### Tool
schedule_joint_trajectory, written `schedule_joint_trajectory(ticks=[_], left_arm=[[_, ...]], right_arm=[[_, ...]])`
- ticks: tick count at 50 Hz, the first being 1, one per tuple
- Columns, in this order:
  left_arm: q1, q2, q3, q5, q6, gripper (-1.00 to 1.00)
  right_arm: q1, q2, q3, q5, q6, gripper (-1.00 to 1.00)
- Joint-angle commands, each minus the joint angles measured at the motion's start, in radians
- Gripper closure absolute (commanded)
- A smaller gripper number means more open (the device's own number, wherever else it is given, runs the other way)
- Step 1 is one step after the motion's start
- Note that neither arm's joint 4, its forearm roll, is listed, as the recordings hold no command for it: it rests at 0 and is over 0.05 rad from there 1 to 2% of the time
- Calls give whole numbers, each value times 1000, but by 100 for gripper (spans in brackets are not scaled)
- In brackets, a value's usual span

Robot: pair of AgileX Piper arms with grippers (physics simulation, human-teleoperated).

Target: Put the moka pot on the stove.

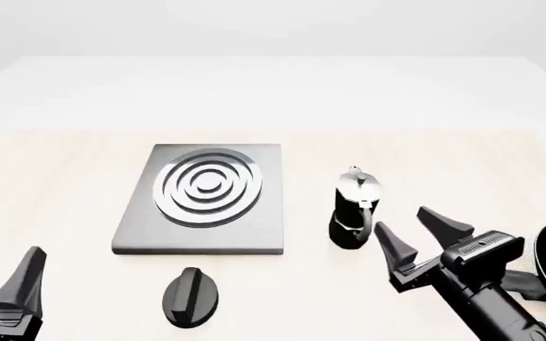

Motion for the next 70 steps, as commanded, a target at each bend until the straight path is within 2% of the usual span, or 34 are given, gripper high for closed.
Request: schedule_joint_trajectory(ticks=[1,29,70], left_arm=[[0,0,0,0,0,-100],[0,0,0,0,0,-100],[0,0,0,0,0,-100]], right_arm=[[9,92,-19,-54,5,-100],[9,226,-78,-83,11,-100],[23,340,-130,-87,41,-100]])
